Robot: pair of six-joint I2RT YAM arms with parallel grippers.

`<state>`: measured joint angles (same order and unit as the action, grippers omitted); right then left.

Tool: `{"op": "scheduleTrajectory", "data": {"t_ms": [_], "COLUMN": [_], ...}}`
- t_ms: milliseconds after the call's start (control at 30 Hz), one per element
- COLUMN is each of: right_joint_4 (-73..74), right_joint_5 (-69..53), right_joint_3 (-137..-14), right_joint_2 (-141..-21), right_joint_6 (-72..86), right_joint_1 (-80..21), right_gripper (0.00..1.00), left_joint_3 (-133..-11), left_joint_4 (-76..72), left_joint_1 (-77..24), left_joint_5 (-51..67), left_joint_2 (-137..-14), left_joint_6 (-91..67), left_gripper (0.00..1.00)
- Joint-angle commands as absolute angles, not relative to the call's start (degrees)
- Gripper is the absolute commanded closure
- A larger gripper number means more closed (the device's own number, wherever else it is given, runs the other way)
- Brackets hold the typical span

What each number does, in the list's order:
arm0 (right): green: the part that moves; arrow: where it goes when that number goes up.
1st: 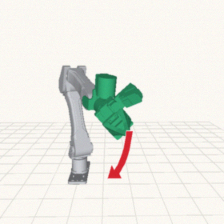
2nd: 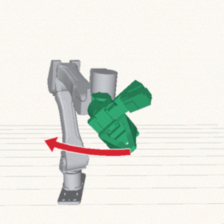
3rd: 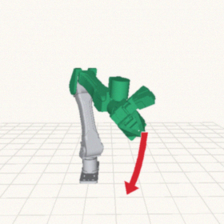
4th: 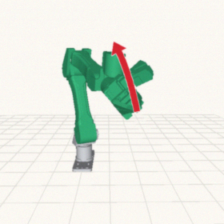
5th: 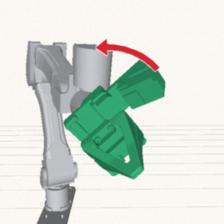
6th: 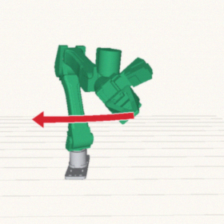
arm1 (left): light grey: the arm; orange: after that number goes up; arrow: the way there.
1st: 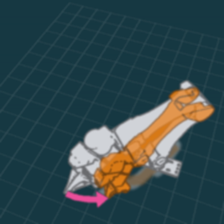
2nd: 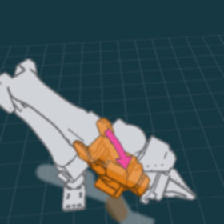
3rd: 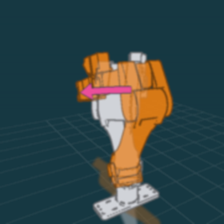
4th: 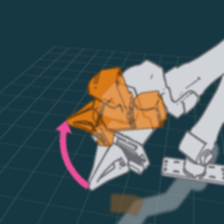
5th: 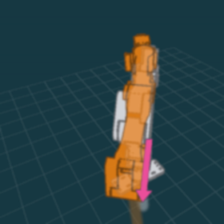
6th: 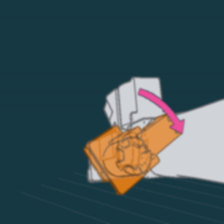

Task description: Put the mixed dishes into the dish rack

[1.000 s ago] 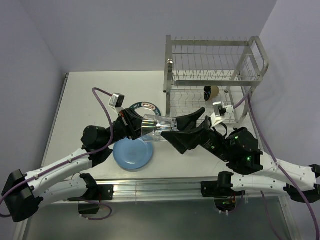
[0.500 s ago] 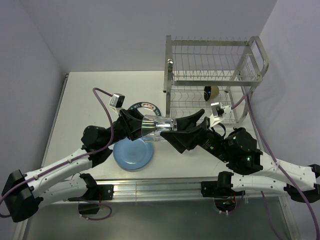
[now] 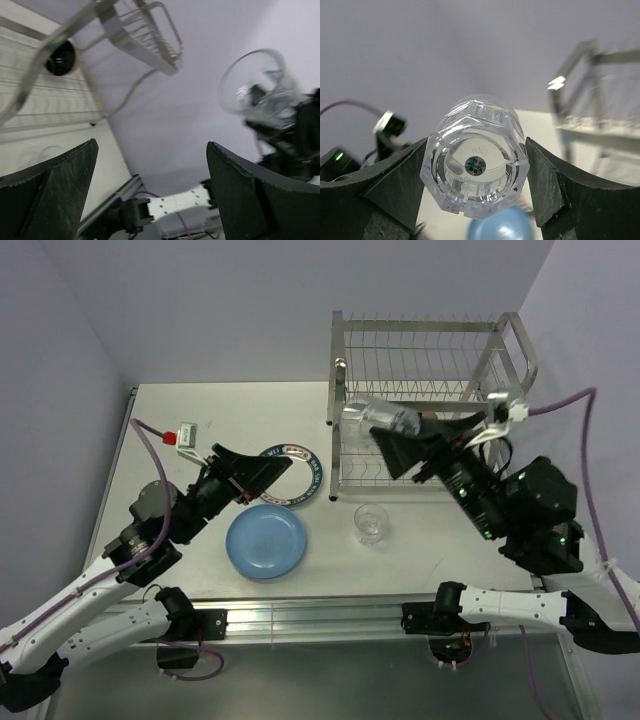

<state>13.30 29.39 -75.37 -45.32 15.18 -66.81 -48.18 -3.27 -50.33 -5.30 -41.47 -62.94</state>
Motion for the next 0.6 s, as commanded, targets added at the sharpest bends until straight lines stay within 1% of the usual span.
{"op": "scheduleTrajectory", "data": {"t_ms": [0, 33, 67, 100, 133, 200, 233, 300, 367, 433, 567], "right_joint_4": [23.3, 25.4, 27.4, 30.6, 31.8, 33.6, 33.8, 36.6, 39.3, 42.0, 44.6], "right_joint_5": [41.5, 42.4, 43.0, 43.7, 43.8, 43.9, 42.7, 39.2, 35.6, 33.3, 27.5], "right_joint_3": [-89.8, -97.1, -100.9, -104.2, -110.7, -115.6, -119.5, -123.8, -131.9, -138.4, -143.4], "right_joint_2": [-51.5, -56.0, -58.3, -60.7, -65.2, -69.0, -72.1, -75.7, -81.7, -87.5, -93.7], "right_joint_6": [4.1, 2.6, 1.3, -1.5, -2.7, -6.1, -6.8, -7.3, -7.6, -8.1, -7.0], "right_joint_1": [-61.2, -59.2, -57.2, -53.0, -50.7, -46.9, -42.6, -37.7, -31.9, -28.7, -20.0], "right_gripper": [1.0, 1.0, 1.0, 1.0, 1.0, 1.0, 1.0, 1.0, 1.0, 1.0, 1.0], "left_joint_3": [-51.9, -53.6, -54.6, -55.4, -56.1, -56.1, -55.6, -55.1, -54.8, -54.9, -54.3], "left_joint_4": [11.2, 11.5, 12.4, 13.6, 13.7, 13.4, 12.8, 12.1, 11.7, 11.6, 11.7], "left_joint_1": [-50.4, -50.4, -50.4, -50.6, -50.6, -50.5, -50.5, -50.5, -50.5, -50.5, -50.6], "left_joint_5": [-11.6, -10.3, -9.2, -7.2, -6.3, -5.6, -5.9, -6.2, -6.2, -5.9, -4.8], "left_joint_2": [-47.7, -49.4, -51.6, -55.2, -56.8, -60.0, -60.6, -62.1, -63.1, -64.4, -66.1], "left_joint_6": [-57.8, -55.9, -55.3, -54.8, -54.2, -53.1, -52.5, -51.6, -50.7, -49.9, -49.0], "left_gripper": [0.05, 0.06, 0.08, 0.09, 0.11, 0.13, 0.14, 0.16, 0.16, 0.17, 0.18]}}
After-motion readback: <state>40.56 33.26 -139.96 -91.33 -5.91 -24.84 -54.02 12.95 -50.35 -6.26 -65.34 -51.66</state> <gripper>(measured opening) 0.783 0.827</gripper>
